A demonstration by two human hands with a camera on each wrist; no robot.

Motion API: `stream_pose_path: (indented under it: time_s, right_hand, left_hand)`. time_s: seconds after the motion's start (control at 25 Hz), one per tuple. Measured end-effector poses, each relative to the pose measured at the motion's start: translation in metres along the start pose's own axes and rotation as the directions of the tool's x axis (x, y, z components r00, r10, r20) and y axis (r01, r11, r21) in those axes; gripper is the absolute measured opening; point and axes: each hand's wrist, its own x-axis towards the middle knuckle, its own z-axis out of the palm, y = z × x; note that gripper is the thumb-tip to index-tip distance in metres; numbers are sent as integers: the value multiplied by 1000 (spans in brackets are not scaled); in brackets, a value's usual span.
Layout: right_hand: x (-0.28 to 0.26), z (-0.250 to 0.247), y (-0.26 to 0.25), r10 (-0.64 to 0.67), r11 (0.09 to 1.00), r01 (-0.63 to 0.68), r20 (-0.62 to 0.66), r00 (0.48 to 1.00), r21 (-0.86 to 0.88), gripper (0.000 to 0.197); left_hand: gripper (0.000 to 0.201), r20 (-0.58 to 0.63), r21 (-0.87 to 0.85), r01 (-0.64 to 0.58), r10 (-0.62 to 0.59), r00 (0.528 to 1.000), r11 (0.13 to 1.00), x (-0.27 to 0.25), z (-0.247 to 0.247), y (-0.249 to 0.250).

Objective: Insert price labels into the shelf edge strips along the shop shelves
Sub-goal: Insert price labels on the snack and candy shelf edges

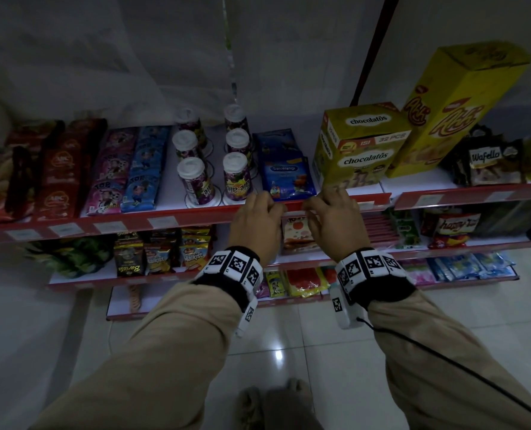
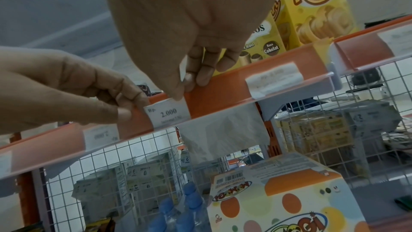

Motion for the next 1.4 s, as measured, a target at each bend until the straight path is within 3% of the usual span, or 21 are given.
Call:
stream_pose_path:
  time_s: [0.32, 0.56, 0.88, 1.12, 1.4]
  right_hand:
    - [-1, -1, 4, 7, 996, -5, -20, 1000, 86, 22]
    - [-6, -3, 1, 11, 993, -7, -40, 999, 116, 25]
    - [8, 1, -39, -87, 993, 81, 75, 993, 85, 34]
    - [10, 12, -78, -108, 980, 111, -28, 994, 166, 25]
    - [2, 23, -93, -29, 991, 38, -71, 997, 129, 30]
  left_hand:
    - [29, -37, -55, 35, -37, 999, 998, 2, 3, 0]
    - [56, 72, 22, 30, -32, 997, 999, -1, -5, -3]
    - [40, 11, 154, 104, -107, 994, 982, -27, -27, -40]
    - [39, 131, 95, 63, -76, 988, 993, -34, -37, -70]
    - [51, 135, -13, 27, -25, 991, 1000, -38, -32, -76]
